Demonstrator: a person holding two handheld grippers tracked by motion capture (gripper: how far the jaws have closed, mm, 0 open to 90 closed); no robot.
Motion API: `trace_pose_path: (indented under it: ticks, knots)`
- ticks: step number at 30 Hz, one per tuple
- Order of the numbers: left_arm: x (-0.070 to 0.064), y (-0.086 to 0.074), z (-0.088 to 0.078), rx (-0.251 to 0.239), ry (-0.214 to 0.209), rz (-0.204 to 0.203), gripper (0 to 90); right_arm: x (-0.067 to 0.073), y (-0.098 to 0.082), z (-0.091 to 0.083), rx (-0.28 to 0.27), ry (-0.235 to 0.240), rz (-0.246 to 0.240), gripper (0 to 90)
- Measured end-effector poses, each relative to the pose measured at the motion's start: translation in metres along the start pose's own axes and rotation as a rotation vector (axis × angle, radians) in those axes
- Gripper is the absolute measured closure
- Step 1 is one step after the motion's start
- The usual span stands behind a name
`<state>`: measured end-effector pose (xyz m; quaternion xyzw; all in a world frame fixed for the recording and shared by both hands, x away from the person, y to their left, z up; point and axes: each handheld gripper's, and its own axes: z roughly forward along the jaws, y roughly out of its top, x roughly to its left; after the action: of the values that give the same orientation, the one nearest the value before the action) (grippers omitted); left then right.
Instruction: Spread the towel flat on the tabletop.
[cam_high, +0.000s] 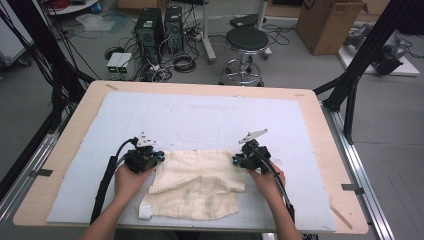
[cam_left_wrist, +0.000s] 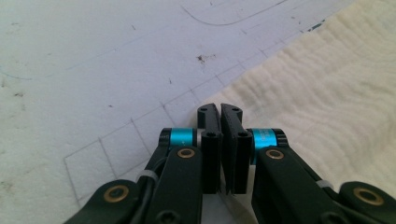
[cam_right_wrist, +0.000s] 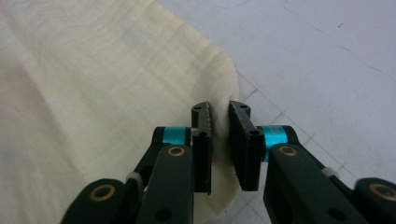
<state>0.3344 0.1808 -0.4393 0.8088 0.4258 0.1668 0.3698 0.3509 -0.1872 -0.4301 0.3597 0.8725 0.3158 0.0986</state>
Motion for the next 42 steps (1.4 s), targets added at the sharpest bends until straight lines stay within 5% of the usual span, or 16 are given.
trace_pose_path:
  ticks: [10, 16, 25, 28, 34, 40, 42]
  knots:
    - [0.015, 0.012, 0.003, -0.054, 0.004, -0.053, 87.7, 0.0, 0.008, -0.009, -0.062, -0.06, -0.027, 84.0]
    - [0.027, 0.037, 0.011, -0.089, 0.039, -0.069, 87.7, -0.014, 0.031, -0.016, -0.097, -0.121, -0.013, 83.9]
    - [0.05, 0.07, 0.026, -0.137, 0.1, -0.099, 87.8, -0.045, 0.069, -0.001, -0.107, -0.168, 0.006, 83.7]
    - [0.061, 0.071, 0.033, -0.134, 0.112, -0.128, 79.1, -0.056, 0.075, 0.006, -0.133, -0.194, 0.05, 67.8]
    - [0.071, 0.065, 0.024, -0.151, 0.044, -0.138, 69.9, -0.063, 0.067, 0.003, -0.135, -0.113, 0.095, 60.0]
    - [0.054, 0.06, 0.006, -0.171, -0.013, -0.066, 66.2, -0.053, 0.054, -0.012, -0.194, -0.071, 0.081, 56.4]
    - [0.048, 0.055, -0.002, -0.176, -0.03, -0.043, 64.9, -0.046, 0.049, -0.019, -0.176, -0.018, 0.086, 52.8]
